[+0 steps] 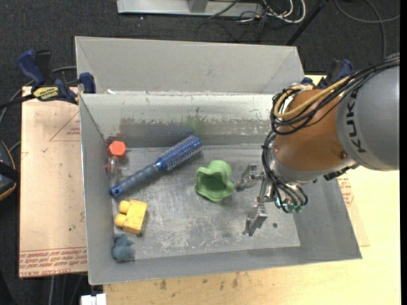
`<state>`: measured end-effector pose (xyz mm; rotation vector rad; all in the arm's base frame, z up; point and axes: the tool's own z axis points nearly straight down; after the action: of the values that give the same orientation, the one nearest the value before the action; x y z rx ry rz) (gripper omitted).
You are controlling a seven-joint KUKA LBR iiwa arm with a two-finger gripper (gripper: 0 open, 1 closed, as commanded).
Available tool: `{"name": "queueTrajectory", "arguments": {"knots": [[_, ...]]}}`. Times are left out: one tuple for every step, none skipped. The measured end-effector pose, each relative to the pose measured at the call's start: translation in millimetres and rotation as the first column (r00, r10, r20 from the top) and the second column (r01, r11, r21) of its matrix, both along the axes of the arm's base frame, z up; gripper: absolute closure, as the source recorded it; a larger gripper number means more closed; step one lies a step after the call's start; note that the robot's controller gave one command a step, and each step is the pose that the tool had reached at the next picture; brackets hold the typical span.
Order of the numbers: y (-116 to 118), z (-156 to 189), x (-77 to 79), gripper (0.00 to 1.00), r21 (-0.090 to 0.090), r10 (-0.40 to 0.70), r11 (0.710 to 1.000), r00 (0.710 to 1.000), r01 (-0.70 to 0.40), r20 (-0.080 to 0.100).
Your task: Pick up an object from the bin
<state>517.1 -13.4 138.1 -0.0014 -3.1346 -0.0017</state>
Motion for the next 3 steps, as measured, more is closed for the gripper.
{"name": "queueTrajectory", "arguments": {"knots": [[47,-39,52.4,0.00,0.002,-0.054,0.999,0.998,0.054,0.011],[112,-63,88.8,0.00,0.000,-0.227,0.974,0.974,0.227,0.014],[111,-61,89.9,1.00,0.001,-0.229,0.973,0.973,0.229,0.017]]}}
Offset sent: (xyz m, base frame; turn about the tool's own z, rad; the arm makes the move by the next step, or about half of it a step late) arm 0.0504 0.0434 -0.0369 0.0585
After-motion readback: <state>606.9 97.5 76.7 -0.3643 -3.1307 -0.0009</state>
